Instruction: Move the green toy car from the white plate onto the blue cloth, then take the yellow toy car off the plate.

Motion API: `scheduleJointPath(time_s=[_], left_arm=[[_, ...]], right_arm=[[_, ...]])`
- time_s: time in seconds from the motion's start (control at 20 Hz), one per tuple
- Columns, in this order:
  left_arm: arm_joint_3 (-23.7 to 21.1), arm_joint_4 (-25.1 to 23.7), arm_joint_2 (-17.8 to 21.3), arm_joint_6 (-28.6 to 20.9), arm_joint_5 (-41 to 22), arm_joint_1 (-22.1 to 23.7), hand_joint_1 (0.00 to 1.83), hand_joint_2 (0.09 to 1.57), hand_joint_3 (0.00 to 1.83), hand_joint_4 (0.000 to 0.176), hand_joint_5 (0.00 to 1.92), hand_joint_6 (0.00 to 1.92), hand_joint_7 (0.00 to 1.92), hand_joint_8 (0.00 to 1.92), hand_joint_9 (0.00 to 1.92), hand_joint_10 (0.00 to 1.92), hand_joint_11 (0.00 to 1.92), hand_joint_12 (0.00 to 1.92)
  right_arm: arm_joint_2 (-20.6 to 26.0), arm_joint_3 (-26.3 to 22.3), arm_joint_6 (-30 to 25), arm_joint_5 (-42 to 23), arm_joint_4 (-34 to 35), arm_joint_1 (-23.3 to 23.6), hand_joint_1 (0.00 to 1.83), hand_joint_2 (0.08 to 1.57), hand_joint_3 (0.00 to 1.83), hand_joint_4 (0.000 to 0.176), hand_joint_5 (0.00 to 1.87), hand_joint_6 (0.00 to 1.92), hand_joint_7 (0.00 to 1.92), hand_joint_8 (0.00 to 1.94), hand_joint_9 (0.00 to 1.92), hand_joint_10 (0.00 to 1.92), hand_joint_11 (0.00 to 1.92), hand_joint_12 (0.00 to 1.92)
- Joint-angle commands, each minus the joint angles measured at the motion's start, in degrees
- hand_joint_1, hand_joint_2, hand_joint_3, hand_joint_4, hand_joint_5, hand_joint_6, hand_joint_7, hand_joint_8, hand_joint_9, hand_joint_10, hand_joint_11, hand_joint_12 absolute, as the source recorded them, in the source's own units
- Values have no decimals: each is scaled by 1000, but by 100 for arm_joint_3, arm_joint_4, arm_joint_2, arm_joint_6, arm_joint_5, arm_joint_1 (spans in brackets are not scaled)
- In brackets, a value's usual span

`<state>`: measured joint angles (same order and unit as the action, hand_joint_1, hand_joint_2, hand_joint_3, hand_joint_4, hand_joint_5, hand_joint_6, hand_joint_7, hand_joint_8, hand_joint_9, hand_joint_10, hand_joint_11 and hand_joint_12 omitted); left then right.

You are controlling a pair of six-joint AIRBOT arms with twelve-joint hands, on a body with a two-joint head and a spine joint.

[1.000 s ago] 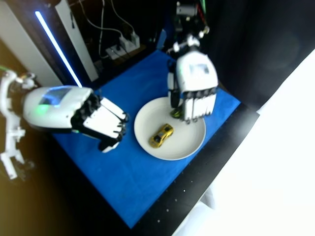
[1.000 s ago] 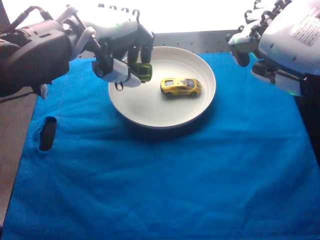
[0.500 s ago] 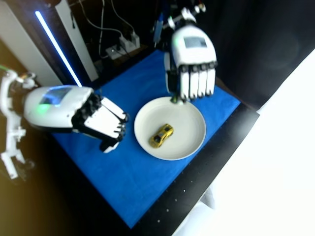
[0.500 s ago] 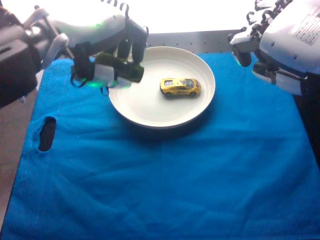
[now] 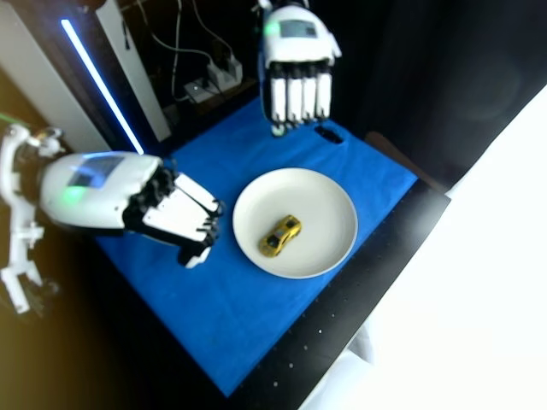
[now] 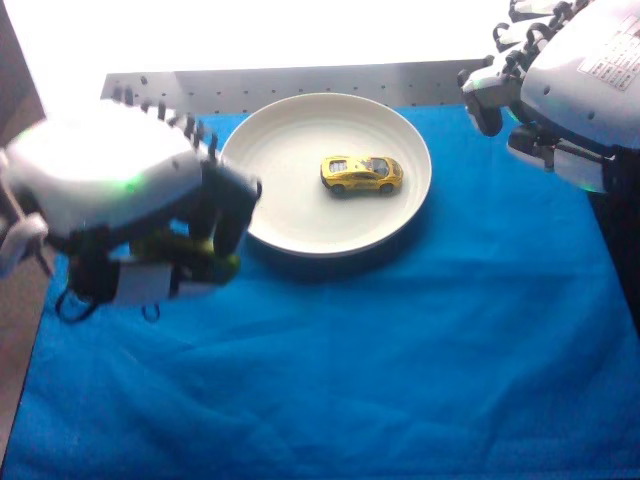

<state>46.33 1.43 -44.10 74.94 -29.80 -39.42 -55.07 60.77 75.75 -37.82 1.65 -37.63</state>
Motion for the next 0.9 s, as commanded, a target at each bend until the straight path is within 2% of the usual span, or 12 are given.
scheduleJointPath(time_s=[0.0,0.05,0.15,0.35,0.45,0.5,0.55,0.6,0.65,0.7,0.75,0.85], left_arm=[[-65,-60,57,-80,-760,-17,1196,1186,0,0,811,1135,889,1321,685,1338,466,1672],[-139,-71,111,-147,-774,-144,1187,1199,3,0,795,1151,852,1383,643,1384,435,1712],[-237,-80,154,-226,-686,-387,1180,1192,0,0,832,1150,840,1348,652,1357,508,1634],[-168,-79,-21,-492,-424,-689,1327,1225,3,0,716,1277,795,1360,668,1546,511,1583],[-142,-79,-78,-515,-305,-723,1156,1241,1,0,711,1287,787,1438,566,1438,455,1714],[-134,-80,-88,-514,-256,-725,829,1129,0,13,529,622,552,694,365,1118,129,1650],[-122,-80,-88,-514,-238,-729,719,1075,0,70,411,347,421,338,218,832,25,1461],[-113,-80,-86,-518,-254,-732,658,1044,0,86,353,166,350,132,160,647,4,1325],[-100,-79,-83,-547,-283,-732,569,1004,0,83,259,50,252,32,118,429,0,1141],[-75,-79,-82,-589,-322,-731,521,983,0,82,218,11,209,7,124,297,0,1112],[-47,-78,-86,-645,-349,-731,521,983,0,82,218,11,209,7,124,297,0,1112],[-12,-54,-64,-759,-482,-735,467,927,0,90,197,2,182,1,185,77,0,1048]], right_arm=[[1,29,44,-643,17,64,1195,1204,0,0,749,1217,868,1316,591,1212,352,1788],[0,34,44,-635,24,64,1145,1192,0,0,807,1213,745,914,601,1154,344,1751],[-3,46,44,-609,43,64,1129,1194,0,0,811,1226,785,631,596,1126,344,1767],[-4,50,44,-588,48,64,1127,1194,0,0,810,1230,798,583,605,1116,349,1739],[-4,50,44,-566,49,64,1132,1190,0,0,819,1216,808,568,606,1110,366,1742],[-4,51,44,-566,49,64,1132,1188,0,0,820,1214,800,568,627,1137,411,1735],[-4,52,44,-566,49,64,1134,1184,0,0,828,1203,813,576,639,1162,424,1765],[-4,52,44,-566,49,64,1135,1183,0,0,829,1200,807,624,639,1212,440,1789],[-4,52,44,-566,49,62,1202,1180,0,0,800,1133,893,1144,673,1265,501,1810],[-4,54,44,-566,49,57,1252,1108,0,0,716,655,740,929,644,1266,479,1794],[-4,56,44,-566,49,56,1252,1108,0,0,716,655,740,929,644,1266,479,1794],[-4,56,44,-566,49,56,1227,1087,0,0,838,159,768,624,658,1170,479,1736]])
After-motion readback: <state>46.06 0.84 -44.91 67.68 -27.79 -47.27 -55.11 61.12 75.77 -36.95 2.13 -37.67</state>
